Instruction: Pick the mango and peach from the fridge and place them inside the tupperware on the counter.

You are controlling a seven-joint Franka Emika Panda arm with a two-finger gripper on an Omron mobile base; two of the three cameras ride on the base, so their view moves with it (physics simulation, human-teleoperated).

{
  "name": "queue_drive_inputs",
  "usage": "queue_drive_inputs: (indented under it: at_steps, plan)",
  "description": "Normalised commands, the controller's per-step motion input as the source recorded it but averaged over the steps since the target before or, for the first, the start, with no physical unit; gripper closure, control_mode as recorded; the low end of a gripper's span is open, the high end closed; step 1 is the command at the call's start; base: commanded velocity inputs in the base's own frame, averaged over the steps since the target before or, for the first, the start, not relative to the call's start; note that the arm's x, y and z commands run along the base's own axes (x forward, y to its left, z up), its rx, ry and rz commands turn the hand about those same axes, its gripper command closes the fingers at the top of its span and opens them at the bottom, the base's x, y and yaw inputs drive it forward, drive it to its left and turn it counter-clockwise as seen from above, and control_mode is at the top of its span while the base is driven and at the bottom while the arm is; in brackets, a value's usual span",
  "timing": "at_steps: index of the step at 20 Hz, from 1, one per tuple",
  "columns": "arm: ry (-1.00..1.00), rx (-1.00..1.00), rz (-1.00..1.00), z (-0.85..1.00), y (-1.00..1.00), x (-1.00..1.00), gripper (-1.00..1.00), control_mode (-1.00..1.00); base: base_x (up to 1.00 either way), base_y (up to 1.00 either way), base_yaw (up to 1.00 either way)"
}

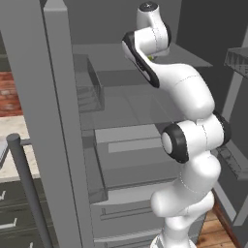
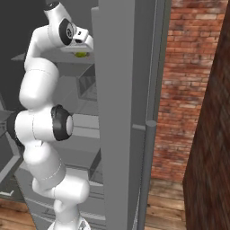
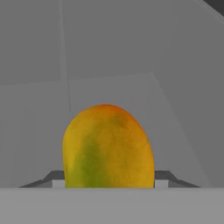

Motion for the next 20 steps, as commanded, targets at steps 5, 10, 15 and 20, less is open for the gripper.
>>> queue_drive_inputs:
  at_steps: [5, 10, 15, 20]
  plan:
    - [-0.30, 0.00, 0.12, -0.22, 0.00, -0.29, 1.00, -1.00, 0.00, 0.00, 0.00]
    - [-0.13, 0.00, 0.03, -0.15, 0.00, -0.61, 1.00, -1.00, 0.00, 0.00, 0.00]
    - [0.00, 0.03, 0.00, 0.16, -0.04, -0.96, 1.00, -1.00, 0.00, 0.00, 0.00]
    - [0.00, 0.03, 0.00, 0.26, -0.03, -1.00, 1.00, -1.00, 0.00, 0.00, 0.00]
